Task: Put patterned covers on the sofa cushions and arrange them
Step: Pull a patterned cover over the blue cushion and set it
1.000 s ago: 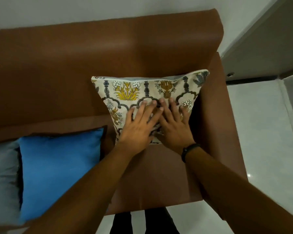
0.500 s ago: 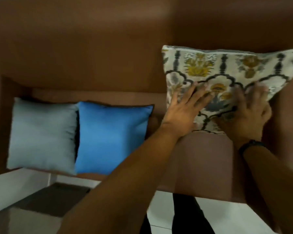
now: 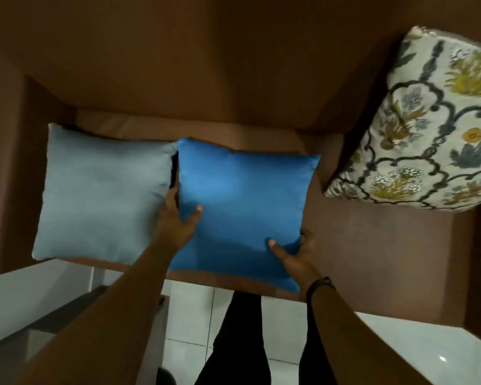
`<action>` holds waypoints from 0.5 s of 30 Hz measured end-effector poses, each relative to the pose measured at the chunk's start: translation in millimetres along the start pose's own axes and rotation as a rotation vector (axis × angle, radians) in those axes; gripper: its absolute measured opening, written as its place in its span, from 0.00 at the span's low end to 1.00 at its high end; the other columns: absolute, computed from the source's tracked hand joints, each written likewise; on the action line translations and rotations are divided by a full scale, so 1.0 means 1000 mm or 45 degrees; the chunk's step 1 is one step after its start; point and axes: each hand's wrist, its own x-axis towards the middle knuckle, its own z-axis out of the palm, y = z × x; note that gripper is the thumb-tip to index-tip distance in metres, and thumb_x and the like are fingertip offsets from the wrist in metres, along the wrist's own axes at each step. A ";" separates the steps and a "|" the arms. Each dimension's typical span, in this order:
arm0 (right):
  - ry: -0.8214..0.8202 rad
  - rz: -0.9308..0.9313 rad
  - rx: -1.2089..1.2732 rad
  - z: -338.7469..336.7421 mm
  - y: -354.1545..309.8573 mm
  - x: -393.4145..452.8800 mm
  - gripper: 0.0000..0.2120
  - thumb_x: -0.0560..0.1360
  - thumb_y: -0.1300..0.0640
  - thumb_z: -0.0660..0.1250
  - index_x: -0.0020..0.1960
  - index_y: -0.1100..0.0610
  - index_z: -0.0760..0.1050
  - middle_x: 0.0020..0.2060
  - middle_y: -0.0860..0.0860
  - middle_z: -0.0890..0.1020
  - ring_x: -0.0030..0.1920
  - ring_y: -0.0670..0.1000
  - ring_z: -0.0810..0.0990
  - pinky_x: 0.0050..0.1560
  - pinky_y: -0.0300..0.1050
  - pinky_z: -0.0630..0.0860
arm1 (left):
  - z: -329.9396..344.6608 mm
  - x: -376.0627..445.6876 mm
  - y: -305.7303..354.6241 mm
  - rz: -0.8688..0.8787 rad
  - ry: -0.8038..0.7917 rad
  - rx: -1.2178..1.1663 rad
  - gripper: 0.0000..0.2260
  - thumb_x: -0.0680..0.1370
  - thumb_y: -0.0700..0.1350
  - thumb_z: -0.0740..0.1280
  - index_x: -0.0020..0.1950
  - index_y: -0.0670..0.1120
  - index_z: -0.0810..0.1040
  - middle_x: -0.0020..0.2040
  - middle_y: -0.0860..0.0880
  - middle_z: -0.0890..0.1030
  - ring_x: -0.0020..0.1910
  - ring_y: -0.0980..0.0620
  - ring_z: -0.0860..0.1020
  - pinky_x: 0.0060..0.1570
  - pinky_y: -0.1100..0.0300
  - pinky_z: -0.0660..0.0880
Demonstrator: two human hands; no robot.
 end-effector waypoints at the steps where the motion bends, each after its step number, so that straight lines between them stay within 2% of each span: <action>1: 0.022 0.011 -0.001 0.002 0.004 0.000 0.46 0.68 0.45 0.84 0.77 0.55 0.64 0.63 0.45 0.80 0.59 0.46 0.81 0.50 0.36 0.82 | -0.001 0.000 -0.016 -0.129 -0.077 -0.097 0.39 0.78 0.58 0.73 0.83 0.46 0.59 0.75 0.41 0.74 0.72 0.38 0.75 0.70 0.48 0.72; 3: 0.057 0.045 -0.037 0.003 0.006 -0.001 0.48 0.66 0.41 0.84 0.76 0.54 0.63 0.62 0.45 0.79 0.55 0.40 0.79 0.43 0.32 0.80 | 0.002 -0.001 -0.039 -0.361 -0.210 -0.226 0.40 0.79 0.58 0.72 0.84 0.50 0.55 0.77 0.42 0.72 0.73 0.38 0.74 0.71 0.47 0.71; 5: 0.059 0.092 -0.118 -0.002 0.000 -0.004 0.45 0.68 0.40 0.83 0.75 0.53 0.63 0.64 0.50 0.79 0.55 0.43 0.80 0.48 0.38 0.79 | 0.005 -0.006 -0.046 -0.425 -0.302 -0.341 0.37 0.79 0.57 0.72 0.83 0.52 0.57 0.75 0.41 0.73 0.70 0.38 0.75 0.70 0.44 0.73; 6: 0.071 0.104 -0.147 -0.005 -0.006 -0.008 0.43 0.69 0.40 0.82 0.74 0.53 0.63 0.65 0.52 0.79 0.54 0.46 0.81 0.49 0.42 0.79 | 0.003 -0.010 -0.045 -0.411 -0.325 -0.362 0.36 0.78 0.57 0.73 0.81 0.53 0.59 0.73 0.42 0.74 0.68 0.38 0.77 0.68 0.43 0.74; 9: 0.113 0.085 -0.234 -0.017 -0.041 -0.026 0.38 0.72 0.36 0.77 0.72 0.52 0.64 0.62 0.54 0.80 0.53 0.50 0.82 0.47 0.44 0.79 | -0.022 -0.021 -0.027 -0.282 -0.370 -0.261 0.30 0.74 0.62 0.74 0.72 0.60 0.65 0.68 0.47 0.76 0.63 0.42 0.78 0.65 0.45 0.76; 11: 0.105 0.085 -0.309 -0.029 -0.070 -0.039 0.36 0.73 0.33 0.74 0.70 0.50 0.64 0.58 0.53 0.82 0.52 0.52 0.84 0.47 0.47 0.79 | -0.043 -0.022 -0.012 -0.194 -0.413 -0.200 0.23 0.77 0.59 0.73 0.68 0.61 0.68 0.67 0.48 0.76 0.60 0.44 0.78 0.61 0.51 0.76; 13: 0.078 0.119 -0.338 -0.042 -0.100 -0.051 0.31 0.75 0.34 0.73 0.67 0.50 0.66 0.56 0.53 0.84 0.50 0.53 0.85 0.44 0.46 0.79 | -0.068 -0.017 0.008 -0.132 -0.505 -0.134 0.20 0.79 0.58 0.72 0.69 0.60 0.71 0.66 0.49 0.77 0.59 0.47 0.78 0.55 0.58 0.75; 15: 0.031 0.169 -0.316 -0.055 -0.131 -0.061 0.25 0.78 0.38 0.72 0.65 0.52 0.70 0.55 0.55 0.86 0.49 0.55 0.87 0.41 0.46 0.81 | -0.092 -0.009 0.032 -0.124 -0.578 -0.144 0.22 0.79 0.59 0.71 0.71 0.56 0.74 0.67 0.50 0.79 0.60 0.50 0.80 0.55 0.61 0.75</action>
